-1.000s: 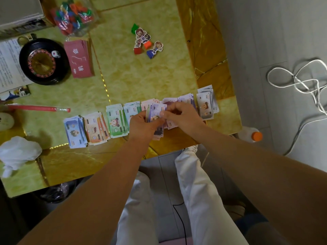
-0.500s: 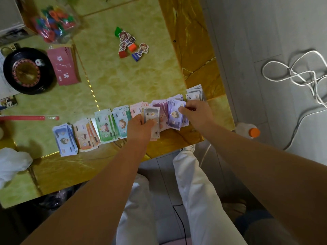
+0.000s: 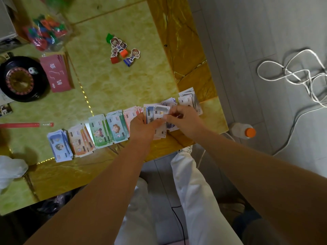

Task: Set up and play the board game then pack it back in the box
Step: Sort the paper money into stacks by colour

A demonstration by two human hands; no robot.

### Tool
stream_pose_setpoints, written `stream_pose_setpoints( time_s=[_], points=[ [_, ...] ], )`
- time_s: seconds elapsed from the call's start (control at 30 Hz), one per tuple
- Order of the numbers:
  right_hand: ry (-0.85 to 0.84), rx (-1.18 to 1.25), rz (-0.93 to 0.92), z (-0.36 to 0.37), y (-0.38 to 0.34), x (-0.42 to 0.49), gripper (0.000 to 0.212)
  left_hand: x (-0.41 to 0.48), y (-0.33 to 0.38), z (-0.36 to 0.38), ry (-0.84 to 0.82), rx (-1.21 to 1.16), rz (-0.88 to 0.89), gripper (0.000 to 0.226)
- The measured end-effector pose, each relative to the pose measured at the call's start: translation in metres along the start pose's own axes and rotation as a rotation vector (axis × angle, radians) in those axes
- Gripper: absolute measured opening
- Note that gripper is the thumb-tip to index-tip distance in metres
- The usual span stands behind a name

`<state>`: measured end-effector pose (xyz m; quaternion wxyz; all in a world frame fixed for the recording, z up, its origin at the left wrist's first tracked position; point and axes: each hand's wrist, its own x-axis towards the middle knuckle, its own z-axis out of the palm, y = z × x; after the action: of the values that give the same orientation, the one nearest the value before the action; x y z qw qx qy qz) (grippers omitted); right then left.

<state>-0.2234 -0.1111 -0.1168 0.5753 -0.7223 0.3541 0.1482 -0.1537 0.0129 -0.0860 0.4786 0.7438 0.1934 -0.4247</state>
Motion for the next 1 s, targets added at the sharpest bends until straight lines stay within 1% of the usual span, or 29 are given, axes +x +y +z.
stream_pose_setpoints(
  time_s=[0.1, 0.2, 0.27, 0.33, 0.4, 0.47, 0.53, 0.6, 0.63, 0.7, 0.77, 0.8, 0.9, 0.93, 1.0],
  points=[
    [0.079, 0.054, 0.045, -0.011, 0.007, -0.001, 0.02, 0.003, 0.003, 0.011, 0.014, 0.057, 0.003, 0.004],
    [0.132, 0.065, 0.117, -0.029, 0.014, 0.0, 0.018, 0.008, 0.001, 0.017, 0.06, 0.094, 0.005, 0.01],
    [0.171, -0.003, 0.147, -0.044, 0.019, 0.002, 0.015, 0.009, 0.002, 0.023, 0.082, 0.102, 0.006, 0.018],
    [0.23, -0.101, 0.167, -0.055, 0.024, 0.007, 0.01, 0.01, 0.002, 0.028, 0.078, 0.104, 0.016, 0.011],
    [0.287, -0.171, 0.183, -0.061, 0.028, 0.014, 0.01, 0.012, 0.001, 0.034, 0.077, 0.114, 0.007, 0.017],
    [0.316, -0.161, 0.189, -0.062, 0.028, 0.017, 0.016, 0.012, 0.0, 0.037, 0.077, 0.105, -0.001, 0.016],
    [0.354, -0.126, 0.175, -0.062, 0.025, 0.017, 0.031, 0.012, 0.0, 0.039, 0.075, 0.086, 0.004, 0.015],
    [0.377, -0.092, 0.139, -0.059, 0.019, 0.014, 0.036, 0.008, 0.003, 0.039, 0.072, 0.059, 0.006, 0.016],
    [0.345, -0.05, 0.126, -0.055, 0.014, 0.013, 0.035, 0.006, 0.004, 0.039, 0.073, 0.056, 0.006, 0.016],
    [0.18, 0.019, 0.094, -0.043, 0.005, 0.011, 0.03, 0.003, 0.007, 0.035, 0.059, 0.047, 0.004, 0.016],
    [0.03, 0.027, 0.043, -0.028, -0.002, 0.008, 0.023, -0.002, 0.008, 0.028, 0.028, 0.004, -0.007, 0.018],
    [0.007, 0.051, 0.024, -0.023, -0.007, 0.008, 0.021, -0.004, 0.01, 0.024, 0.021, -0.006, -0.006, 0.019],
    [0.017, 0.228, 0.093, -0.006, -0.028, 0.003, 0.034, -0.009, 0.012, 0.0, 0.042, -0.053, 0.013, 0.03],
    [-0.027, 0.266, 0.107, 0.002, -0.036, 0.002, 0.035, -0.011, 0.012, -0.012, 0.049, -0.079, 0.023, 0.029],
    [-0.146, 0.193, 0.099, 0.01, -0.041, -0.002, 0.025, -0.012, 0.01, -0.027, 0.055, -0.114, 0.028, 0.025]
  ],
)
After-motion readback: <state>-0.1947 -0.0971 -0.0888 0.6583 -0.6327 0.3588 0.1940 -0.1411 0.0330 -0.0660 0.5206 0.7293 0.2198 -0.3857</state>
